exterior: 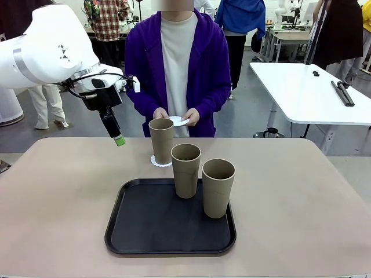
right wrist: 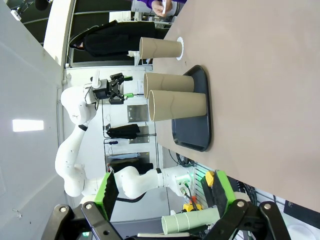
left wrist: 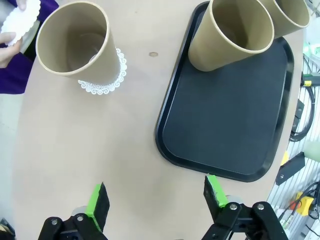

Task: Place coasters on the table and set cups on them.
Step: Pick up one Reusable plastic cup and place it on a coaster set by the human, then take one Reusable plastic cup from the Flat Tray and place it on a coaster set by the human.

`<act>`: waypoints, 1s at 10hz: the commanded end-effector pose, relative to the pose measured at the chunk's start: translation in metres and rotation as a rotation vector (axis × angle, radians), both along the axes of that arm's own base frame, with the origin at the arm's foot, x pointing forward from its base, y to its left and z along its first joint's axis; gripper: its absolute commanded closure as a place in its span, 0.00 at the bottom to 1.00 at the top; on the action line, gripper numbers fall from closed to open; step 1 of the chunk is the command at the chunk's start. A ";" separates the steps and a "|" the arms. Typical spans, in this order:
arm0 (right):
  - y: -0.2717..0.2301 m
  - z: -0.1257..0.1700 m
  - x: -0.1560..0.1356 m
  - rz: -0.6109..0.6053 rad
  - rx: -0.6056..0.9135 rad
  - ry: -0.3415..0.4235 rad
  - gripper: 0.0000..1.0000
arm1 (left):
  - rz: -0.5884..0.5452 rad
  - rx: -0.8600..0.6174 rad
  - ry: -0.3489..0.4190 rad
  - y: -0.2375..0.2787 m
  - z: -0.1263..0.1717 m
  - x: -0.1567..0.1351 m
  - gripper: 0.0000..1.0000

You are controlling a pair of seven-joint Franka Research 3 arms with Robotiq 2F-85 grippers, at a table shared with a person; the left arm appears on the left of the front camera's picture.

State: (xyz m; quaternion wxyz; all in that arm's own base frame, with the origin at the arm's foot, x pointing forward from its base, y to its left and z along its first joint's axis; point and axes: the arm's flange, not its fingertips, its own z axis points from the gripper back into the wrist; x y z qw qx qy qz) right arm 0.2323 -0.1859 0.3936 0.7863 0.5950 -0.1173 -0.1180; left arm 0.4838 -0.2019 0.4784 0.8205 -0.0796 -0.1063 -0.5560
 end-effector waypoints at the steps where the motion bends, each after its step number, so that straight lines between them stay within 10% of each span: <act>1: -0.001 0.001 0.000 -0.001 0.010 -0.007 0.00 | 0.005 -0.005 0.007 0.000 -0.003 0.001 0.00; 10: -0.001 0.001 0.000 -0.001 0.010 -0.007 0.00 | 0.002 0.001 0.008 0.001 -0.004 0.002 0.00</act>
